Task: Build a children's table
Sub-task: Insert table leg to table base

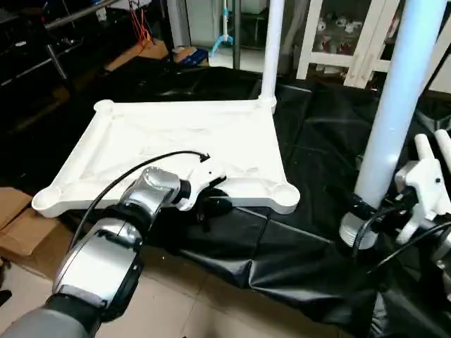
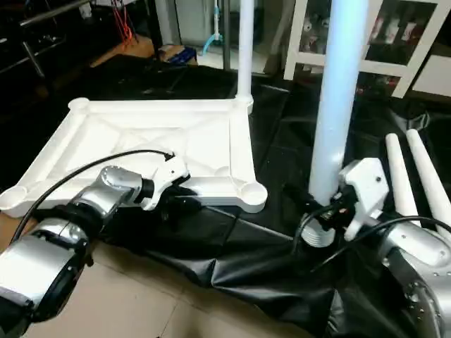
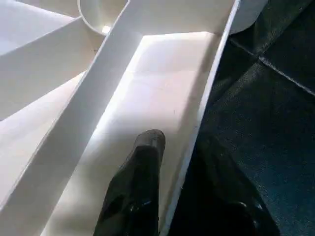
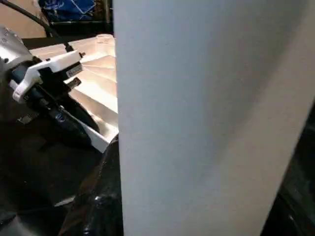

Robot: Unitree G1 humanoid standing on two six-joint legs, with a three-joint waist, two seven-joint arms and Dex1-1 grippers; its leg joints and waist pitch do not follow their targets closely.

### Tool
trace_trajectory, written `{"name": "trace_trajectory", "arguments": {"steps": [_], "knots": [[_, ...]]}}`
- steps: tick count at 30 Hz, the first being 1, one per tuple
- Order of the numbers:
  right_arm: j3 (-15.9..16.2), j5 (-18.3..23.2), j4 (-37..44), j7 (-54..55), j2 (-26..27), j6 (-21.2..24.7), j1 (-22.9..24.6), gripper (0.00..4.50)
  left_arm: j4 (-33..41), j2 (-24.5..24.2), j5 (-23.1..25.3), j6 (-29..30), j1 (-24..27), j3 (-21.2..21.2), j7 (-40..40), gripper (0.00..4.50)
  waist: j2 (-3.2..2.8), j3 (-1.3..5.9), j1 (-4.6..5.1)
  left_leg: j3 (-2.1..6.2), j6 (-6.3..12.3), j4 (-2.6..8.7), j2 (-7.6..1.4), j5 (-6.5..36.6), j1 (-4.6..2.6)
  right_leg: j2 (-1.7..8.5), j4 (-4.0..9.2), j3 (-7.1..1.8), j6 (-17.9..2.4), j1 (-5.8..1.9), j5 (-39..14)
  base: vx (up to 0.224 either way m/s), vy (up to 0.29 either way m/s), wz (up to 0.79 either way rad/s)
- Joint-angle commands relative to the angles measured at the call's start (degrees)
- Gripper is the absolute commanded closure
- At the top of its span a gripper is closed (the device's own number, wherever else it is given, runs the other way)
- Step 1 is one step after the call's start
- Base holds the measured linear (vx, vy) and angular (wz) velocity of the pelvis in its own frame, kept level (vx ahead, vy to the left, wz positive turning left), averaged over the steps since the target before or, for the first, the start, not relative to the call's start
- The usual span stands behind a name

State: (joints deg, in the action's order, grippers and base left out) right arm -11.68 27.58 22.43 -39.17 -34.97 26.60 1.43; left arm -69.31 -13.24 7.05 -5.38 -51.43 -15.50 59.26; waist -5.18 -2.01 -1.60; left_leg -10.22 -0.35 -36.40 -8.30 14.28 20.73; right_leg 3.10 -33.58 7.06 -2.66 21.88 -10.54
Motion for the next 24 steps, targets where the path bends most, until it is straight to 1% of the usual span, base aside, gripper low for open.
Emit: {"name": "trace_trajectory", "arguments": {"steps": [1,2,3,4,5,6,7,8,9,10,11,12,13,14,15,16,17,18,19,20,21,22,23,24], "knots": [[0.5,1.2,0.9,0.6,0.3,1.0,-1.8,2.71,3.0,-2.1,1.4,1.4,3.9,-1.4,1.8,3.75,0.86,3.61,0.45,3.37,9.45,4.3,-6.42,0.1,-0.27,7.84,3.42,-4.49,-9.3,-3.64,-4.2,0.0,0.0,0.0],[0.7,1.4,0.6,0.9,0.5,1.3,-2.2,2.71,4.9,-2.8,1.1,2.1,5.1,-1.3,2.4,3.77,0.86,3.51,1.04,3.38,9.62,4.35,-6.26,0.0,0.2,7.76,3.43,-4.41,-9.1,-3.72,-4.7,0.0,0.0,0.0],[0.7,1.5,0.5,0.9,0.6,1.4,-2.3,2.71,5.4,-2.9,1.0,2.4,5.4,-1.3,2.5,3.77,0.81,3.46,1.16,3.26,9.67,4.29,-6.16,0.4,0.06,7.65,3.78,-4.36,-8.7,-3.47,-5.7,0.0,0.0,0.0],[1.1,2.3,0.1,0.9,1.2,2.2,-2.8,2.71,11.0,-4.2,0.0,4.9,8.4,-0.8,3.5,3.81,1.43,3.42,1.5,3.16,9.16,4.33,-6.2,1.0,-0.03,7.81,3.76,-4.55,-8.9,-3.5,-7.2,0.0,0.0,0.0],[1.6,3.1,-0.1,0.6,2.0,2.9,-2.9,2.71,17.2,-5.3,-0.9,7.4,11.4,-0.6,4.2,3.81,1.14,3.38,1.66,3.16,9.08,4.29,-6.08,1.0,0.18,7.85,3.72,-4.54,-8.9,-3.61,-7.9,0.0,0.0,0.0],[2.9,3.6,-0.7,-0.3,2.6,3.4,-3.1,2.71,24.4,-6.6,-1.5,10.6,15.0,-0.6,4.6,3.81,1.24,3.33,1.94,3.15,9.15,4.29,-6.08,0.5,0.47,7.88,3.67,-4.56,-8.9,-3.53,-8.7,0.0,0.0,0.0],[2.9,3.6,-0.7,-0.3,2.6,3.4,-3.2,2.71,24.6,-6.6,-1.5,10.7,15.1,-0.5,4.7,3.81,1.62,3.34,2.12,3.07,8.79,4.28,-6.18,0.9,0.23,7.82,3.66,-4.6,-8.8,-3.39,-9.5,0.0,0.0,0.0],[5.1,3.8,-2.0,-2.0,3.5,3.4,-3.8,2.71,33.3,-8.0,-1.8,14.9,19.5,-0.6,4.6,3.82,1.73,3.11,2.57,2.99,8.75,4.3,-5.97,1.4,0.4,7.56,3.96,-4.54,-8.5,-3.22,-11.5,0.0,0.0,0.0],[5.8,3.6,-2.6,-2.6,3.7,3.1,-4.2,2.71,35.2,-8.3,-1.7,16.0,20.5,-0.6,4.3,3.83,1.35,3.0,3.01,3.18,8.43,4.45,-6.19,1.3,0.62,7.76,3.75,-4.61,-8.7,-3.37,-11.9,0.0,0.0,0.0],[6.9,3.8,-4.4,-3.3,4.8,3.0,-6.0,2.71,37.2,-8.2,-1.4,17.9,21.7,-0.3,2.9,3.83,1.84,2.87,3.05,2.84,8.28,4.3,-5.86,2.6,0.12,7.2,4.56,-4.48,-7.6,-2.79,-15.2,0.0,0.0,0.0],[7.5,4.1,-6.3,-3.7,5.9,3.0,-8.0,2.71,39.3,-8.1,-1.0,20.0,22.8,-0.1,1.5,3.83,2.0,2.88,3.15,2.72,7.58,4.29,-5.64,3.4,0.0,7.2,4.39,-4.52,-8.0,-2.71,-16.5,0.0,0.0,0.0],[7.9,4.2,-8.3,-3.9,7.1,2.8,-10.0,2.71,40.6,-8.0,-0.6,21.0,23.7,0.0,0.4,3.83,1.96,2.77,3.15,2.83,7.47,4.32,-5.55,3.3,0.26,7.27,4.49,-4.45,-7.8,-2.86,-17.6,0.0,0.0,0.0],[8.2,4.5,-10.2,-4.3,8.0,2.7,-12.0,2.71,42.0,-7.7,-0.6,22.1,24.4,0.3,-0.7,3.83,2.12,2.68,3.33,2.89,7.14,4.48,-5.67,3.5,0.28,7.05,4.63,-4.39,-7.4,-2.74,-18.4,0.0,0.0,0.0],[8.3,4.6,-10.9,-4.4,8.3,2.7,-12.7,2.71,42.8,-7.6,-0.6,22.7,24.8,0.4,-1.1,3.83,1.85,2.62,3.23,2.95,6.68,4.54,-5.86,3.9,-0.14,7.0,4.7,-4.49,-7.1,-2.48,-18.8,0.0,0.0,0.0],[8.7,4.1,-12.3,-4.7,8.7,2.0,-14.3,2.71,44.9,-7.0,-1.5,24.3,25.5,0.7,-1.3,3.83,2.19,2.75,3.13,2.83,6.5,4.51,-5.91,3.7,-0.24,6.92,4.58,-4.51,-7.0,-2.43,-18.4,0.0,0.0,0.0],[8.8,4.0,-12.8,-4.8,8.9,1.8,-14.8,2.71,46.1,-6.8,-1.9,25.2,25.9,0.7,-1.4,3.83,2.03,2.84,2.86,2.77,6.27,4.52,-6.01,2.9,-0.39,7.09,4.24,-4.75,-7.4,-2.4,-16.6,0.0,0.0,0.0],[9.1,3.8,-14.5,-5.6,9.5,1.0,-16.5,2.71,48.8,-6.5,-2.8,26.5,26.7,0.6,-1.1,3.83,2.23,2.85,2.74,2.74,6.41,4.5,-5.97,2.3,-0.37,7.1,4.2,-4.79,-7.7,-2.41,-15.5,0.0,0.0,0.0],[9.5,3.6,-16.5,-6.6,10.1,0.2,-18.3,2.71,52.6,-6.8,-2.9,27.8,27.9,0.2,-1.0,3.83,2.52,3.11,2.75,2.89,6.64,4.53,-6.09,0.9,-0.12,7.27,3.35,-4.81,-8.8,-2.72,-12.3,0.0,0.0,0.0],[9.6,3.9,-17.7,-7.1,10.6,0.1,-19.3,2.71,54.6,-6.9,-3.1,29.1,28.5,0.2,-1.1,3.83,2.58,3.11,2.95,2.9,7.12,4.49,-6.1,-0.1,0.25,7.4,3.05,-4.82,-9.4,-2.98,-10.5,0.0,0.0,0.0],[9.7,4.2,-19.2,-7.7,11.1,0.0,-20.5,2.71,56.5,-6.7,-3.8,30.7,29.2,0.6,-1.4,3.83,2.46,3.32,2.67,2.78,7.74,4.24,-6.09,-1.6,-0.04,7.33,3.01,-4.83,-9.6,-2.72,-8.9,0.0,0.0,0.0],[9.7,4.2,-19.2,-7.7,11.1,0.0,-20.5,2.71,56.5,-6.7,-3.8,30.7,29.2,0.6,-1.4,3.83,2.5,3.41,2.73,2.76,8.2,4.1,-6.0,-2.8,0.06,7.27,2.71,-4.87,-9.9,-2.71,-7.4,0.0,0.0,0.0],[9.9,4.3,-20.3,-8.4,11.4,-0.3,-21.2,2.71,57.6,-6.7,-4.1,31.7,29.4,0.7,-1.3,3.83,2.99,3.32,2.55,2.66,9.53,4.0,-5.88,-4.5,0.3,7.18,2.61,-4.9,-10.0,-2.74,-5.4,0.0,0.0,0.0],[10.2,4.5,-23.3,-10.3,11.8,-0.5,-22.8,2.71,59.6,-7.0,-4.3,32.7,29.8,0.5,-0.8,3.83,3.15,3.25,2.51,2.64,9.96,4.0,-5.86,-4.9,0.33,7.26,2.33,-4.9,-10.4,-2.68,-4.8,0.0,0.0,0.0],[10.3,4.5,-24.2,-10.9,12.0,-0.6,-23.2,2.71,60.1,-7.1,-4.4,32.8,29.9,0.5,-0.7,3.83,2.9,3.22,2.42,2.63,10.58,3.94,-5.74,-5.0,0.46,7.36,2.45,-4.84,-10.8,-2.76,-4.9,0.0,0.0,0.0]]}}
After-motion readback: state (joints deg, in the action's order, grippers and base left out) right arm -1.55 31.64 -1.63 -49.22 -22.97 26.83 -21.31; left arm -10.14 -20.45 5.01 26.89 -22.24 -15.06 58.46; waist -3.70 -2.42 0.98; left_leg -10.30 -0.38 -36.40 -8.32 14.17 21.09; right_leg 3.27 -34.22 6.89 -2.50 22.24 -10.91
